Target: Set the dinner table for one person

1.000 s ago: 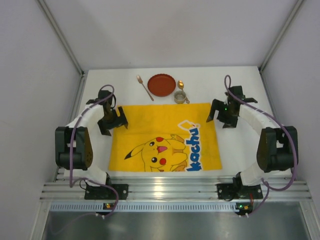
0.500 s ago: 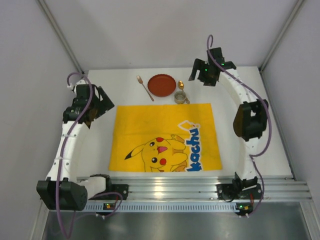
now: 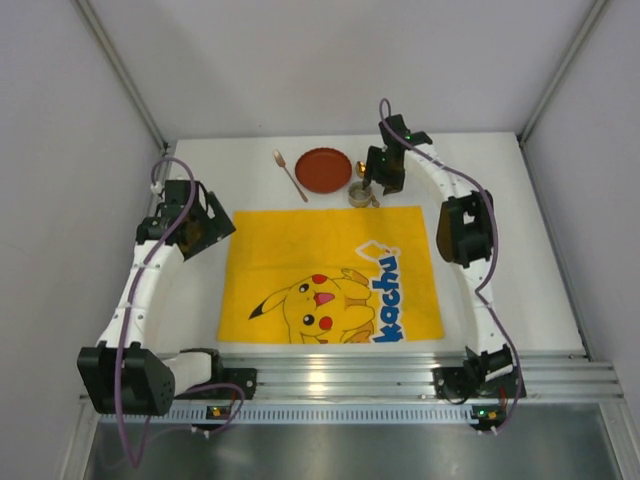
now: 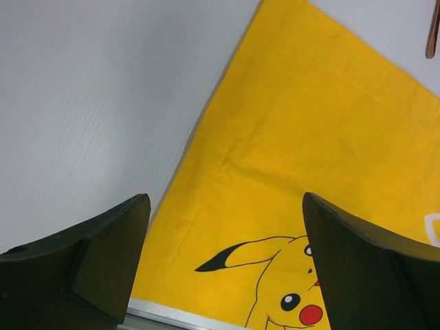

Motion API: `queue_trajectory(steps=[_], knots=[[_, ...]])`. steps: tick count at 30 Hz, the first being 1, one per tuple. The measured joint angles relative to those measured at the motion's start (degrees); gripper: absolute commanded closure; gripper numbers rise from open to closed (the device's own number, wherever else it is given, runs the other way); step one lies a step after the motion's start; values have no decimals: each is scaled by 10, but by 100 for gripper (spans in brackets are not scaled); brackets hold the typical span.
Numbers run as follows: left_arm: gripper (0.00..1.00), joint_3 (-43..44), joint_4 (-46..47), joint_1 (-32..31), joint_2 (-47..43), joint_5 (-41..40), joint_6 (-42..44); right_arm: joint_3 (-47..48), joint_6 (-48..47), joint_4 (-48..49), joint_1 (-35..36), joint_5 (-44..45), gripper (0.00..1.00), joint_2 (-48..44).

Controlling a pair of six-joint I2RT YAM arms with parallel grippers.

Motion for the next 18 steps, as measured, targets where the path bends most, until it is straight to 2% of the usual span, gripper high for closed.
queue_trajectory(steps=[2,8,11,13,14,16,17,18], knots=[[4,-2,0,0,2,0,2,0,0,1,8,2,45,0],[4,-2,0,0,16,4,6,0,7,1,21,15,55,4],[4,-2,0,0,21,4,9,0,9,1,21,23,70,9],[4,-2,0,0,21,4,12,0,10,1,21,30,75,13],[4,-1,0,0,21,5,13,0,10,1,21,34,83,16],[5,-1,0,0,22,8,15,0,9,3,21,36,92,21],[5,-1,0,0,23,10,15,0,8,3,21,38,100,22],[6,-1,0,0,23,14,15,0,8,3,21,39,100,22]])
